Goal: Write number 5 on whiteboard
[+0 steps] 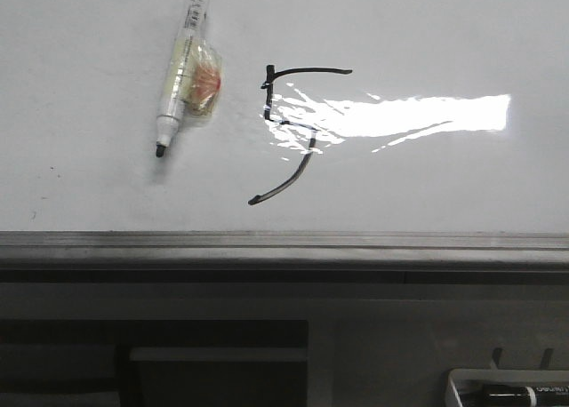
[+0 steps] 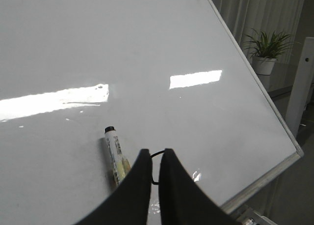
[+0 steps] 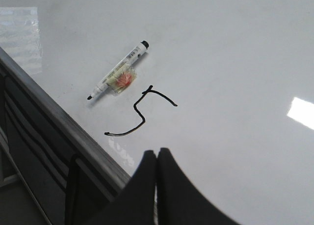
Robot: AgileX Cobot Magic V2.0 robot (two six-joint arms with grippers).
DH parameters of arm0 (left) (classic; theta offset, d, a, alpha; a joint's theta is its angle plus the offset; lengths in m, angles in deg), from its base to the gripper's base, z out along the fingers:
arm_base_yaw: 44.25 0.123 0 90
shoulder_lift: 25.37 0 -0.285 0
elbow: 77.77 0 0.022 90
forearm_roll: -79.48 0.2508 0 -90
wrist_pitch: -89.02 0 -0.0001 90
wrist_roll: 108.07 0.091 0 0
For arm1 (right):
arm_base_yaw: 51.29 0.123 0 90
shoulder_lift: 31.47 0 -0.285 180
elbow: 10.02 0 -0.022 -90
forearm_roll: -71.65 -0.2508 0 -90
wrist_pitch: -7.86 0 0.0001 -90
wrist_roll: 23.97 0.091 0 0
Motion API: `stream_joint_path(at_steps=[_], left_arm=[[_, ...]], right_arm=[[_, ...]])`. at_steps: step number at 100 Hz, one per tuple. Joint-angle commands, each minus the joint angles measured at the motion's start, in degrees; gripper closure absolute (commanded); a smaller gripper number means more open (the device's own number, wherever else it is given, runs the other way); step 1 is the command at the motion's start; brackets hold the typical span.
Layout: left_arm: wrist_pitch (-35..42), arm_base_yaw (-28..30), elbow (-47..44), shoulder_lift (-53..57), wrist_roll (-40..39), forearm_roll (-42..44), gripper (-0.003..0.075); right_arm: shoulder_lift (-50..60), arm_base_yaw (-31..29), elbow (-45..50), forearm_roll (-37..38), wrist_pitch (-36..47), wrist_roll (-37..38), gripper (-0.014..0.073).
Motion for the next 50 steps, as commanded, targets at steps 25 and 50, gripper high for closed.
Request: stream_joint_path(at_steps=[25,50], left_arm=[[2.29,-0.02,-4.24,5.48,0.03,-0.59,0.0741],[2.4,-0.02,-5.33,5.48,0.03,-0.59,0.0741]], right_arm=[[2.55,-0.31,1.56,0.49,4.18,0.19,0.0654],[2.55,-0.31,1.56,0.49,4.17,0.19,0.0654]])
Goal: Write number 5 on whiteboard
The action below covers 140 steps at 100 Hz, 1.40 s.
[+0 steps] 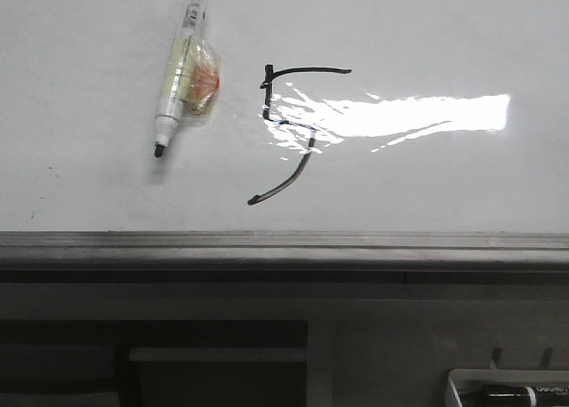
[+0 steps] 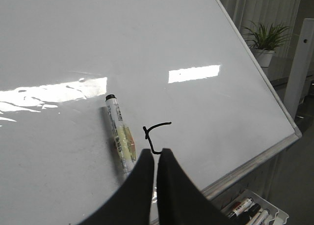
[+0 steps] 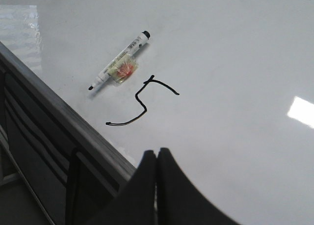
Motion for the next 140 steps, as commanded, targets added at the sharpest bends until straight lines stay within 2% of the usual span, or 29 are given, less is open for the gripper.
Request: stream_joint_path(at_steps=[1,12,22,34,43,50,56,68,86,140], left_arm=[[2.92,-0.02,1.24,-0.48,0.03,-0.59,0.0741],[3.05,0.35,0.05,0.08,0.03,0.23,0.0741],[3.34,3.29,-1.93,1.23,-1.13,11.94,0.0741],[5.13,11.56,-7.84,4.53,-16.87,26.66,0.0741],[4.68,19.59,-12.23,8.16,-24.42,31.24,0.0741],[1.78,25.43,-14.62,10.79,-26.72,31.46,0.0741],[-4.98,29.84,-14.79,12.78,-27.46,32.08,0.0741],[-11.4,35.12,-14.79,12.6,-27.59,32.93,0.0741],[-11.4,37.31,-14.79,12.6,-27.59,32.56,0.0741],[-11.4,37.31,-14.79,12.6,-27.59,32.56,0.0741]], right_arm=[[-0.57,-0.31,-1.4,0.49,4.3,0.09,0.0654],[-0.57,-0.31,-1.4,0.49,4.3,0.09,0.0654],[-0.57,-0.31,-1.4,0.49,4.18,0.09,0.0654],[-0.57,-0.31,-1.4,0.49,4.18,0.09,0.0654],[-0.57,-0.31,-1.4,0.49,4.18,0.09,0.0654],[-0.57,-0.31,-1.4,0.49,4.18,0.09,0.0654],[-0.57,-0.31,-1.4,0.49,4.18,0.09,0.0654],[-0.57,-0.31,-1.4,0.49,4.18,0.09,0.0654],[-0.57,-0.31,-1.4,0.49,4.18,0.09,0.0654],[-0.57,-0.31,-1.4,0.49,4.18,0.09,0.0654]])
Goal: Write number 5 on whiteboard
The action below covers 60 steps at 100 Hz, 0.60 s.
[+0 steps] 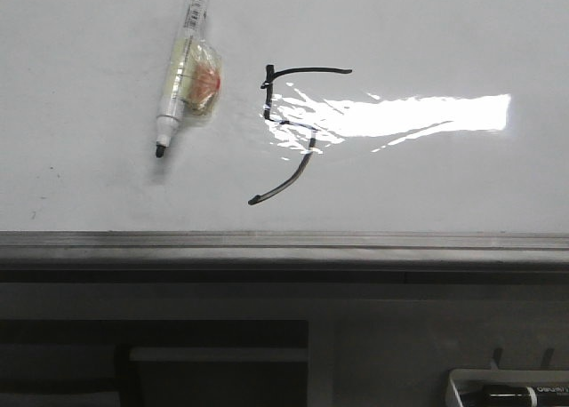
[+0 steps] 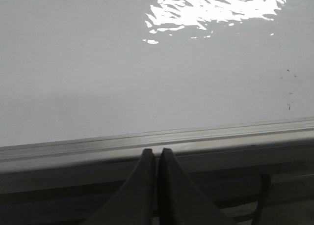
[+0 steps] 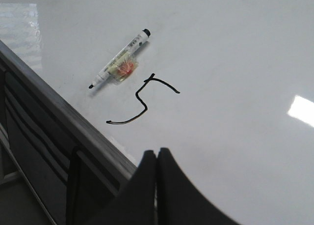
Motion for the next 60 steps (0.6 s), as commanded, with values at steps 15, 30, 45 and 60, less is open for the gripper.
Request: stream_joint_path(at_steps=[15,30,45,60], left_arm=[[3.69,0.22,-0.89,1.49,-0.67,-0.23,0.0741],[3.69,0.22,-0.89,1.49,-0.67,-0.23,0.0741],[3.69,0.22,-0.89,1.49,-0.67,-0.23,0.0741],[3.69,0.22,-0.89,1.49,-0.67,-0.23,0.0741]], right_arm=[[0.35,-0.31,-1.15,0.49,4.4,0.09,0.0654],[0.49,-4.13,0.99,7.69,2.72,1.67,0.0654],[0.98,-16.83,7.95,7.55,6.82,14.75,0.0654],[1.11,-30.0,16.17,6.03,16.73,15.83,0.0654]])
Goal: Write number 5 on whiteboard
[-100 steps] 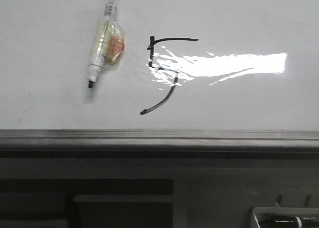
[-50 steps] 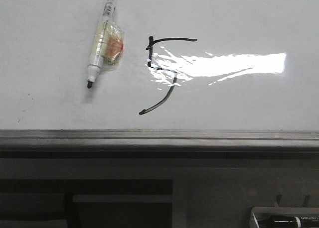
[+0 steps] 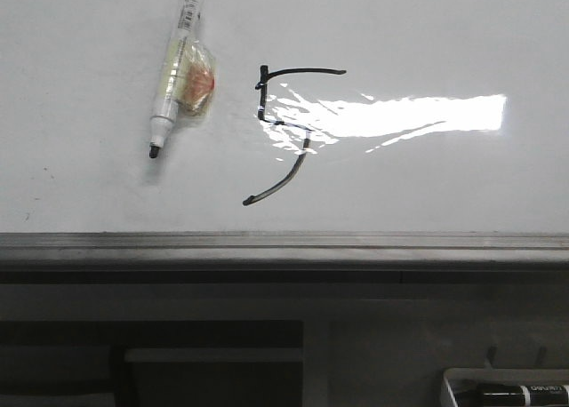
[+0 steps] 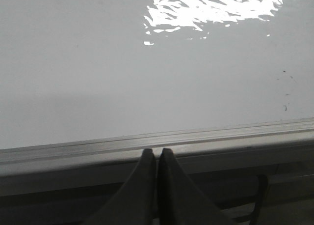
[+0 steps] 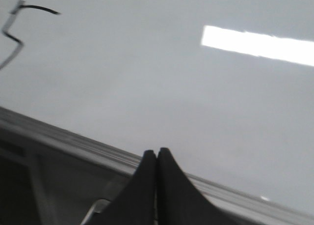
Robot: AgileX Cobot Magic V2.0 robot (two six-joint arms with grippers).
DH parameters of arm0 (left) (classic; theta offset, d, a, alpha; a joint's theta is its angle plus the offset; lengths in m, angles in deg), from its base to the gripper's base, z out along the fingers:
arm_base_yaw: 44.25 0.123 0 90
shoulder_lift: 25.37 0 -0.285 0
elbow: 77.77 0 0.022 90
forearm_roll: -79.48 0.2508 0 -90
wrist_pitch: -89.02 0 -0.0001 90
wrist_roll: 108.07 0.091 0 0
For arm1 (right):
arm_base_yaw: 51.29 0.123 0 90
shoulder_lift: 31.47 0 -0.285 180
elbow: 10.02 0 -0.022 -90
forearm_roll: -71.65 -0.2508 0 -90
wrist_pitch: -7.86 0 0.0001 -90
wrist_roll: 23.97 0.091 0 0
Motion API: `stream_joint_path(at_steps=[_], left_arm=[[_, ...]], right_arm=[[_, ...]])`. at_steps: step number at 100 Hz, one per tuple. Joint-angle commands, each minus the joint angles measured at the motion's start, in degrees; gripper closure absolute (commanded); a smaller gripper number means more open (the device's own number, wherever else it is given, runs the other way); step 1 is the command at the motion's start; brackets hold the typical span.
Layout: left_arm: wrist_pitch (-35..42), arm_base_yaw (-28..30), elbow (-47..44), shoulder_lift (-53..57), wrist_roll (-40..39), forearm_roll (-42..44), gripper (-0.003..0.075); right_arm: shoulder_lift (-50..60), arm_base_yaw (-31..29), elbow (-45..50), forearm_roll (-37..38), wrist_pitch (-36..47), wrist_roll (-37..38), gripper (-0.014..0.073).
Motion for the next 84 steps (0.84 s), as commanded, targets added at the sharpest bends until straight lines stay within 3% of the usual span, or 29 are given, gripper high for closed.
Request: stream_joint_path(at_steps=[1,7,24,84], left_arm=[[3.8,0.22,-0.89,1.49,-0.67,-0.23,0.0741],[3.8,0.22,-0.89,1.49,-0.67,-0.23,0.0741],[3.8,0.22,-0.89,1.49,-0.67,-0.23,0.0741],[3.8,0.22,-0.89,1.49,-0.67,-0.23,0.0741]], right_arm=[[-0.23,-6.69,2.58,-0.37,9.89,1.4,0.0654],[-0.15,-10.51,4.74,-0.37,9.98,1.4,0.0654],[3.67,-13.09,4.59,-0.57,-5.81,1.09,0.0655],[4.19,-13.09,4.59,-0.57,-5.19,0.96,0.0655]])
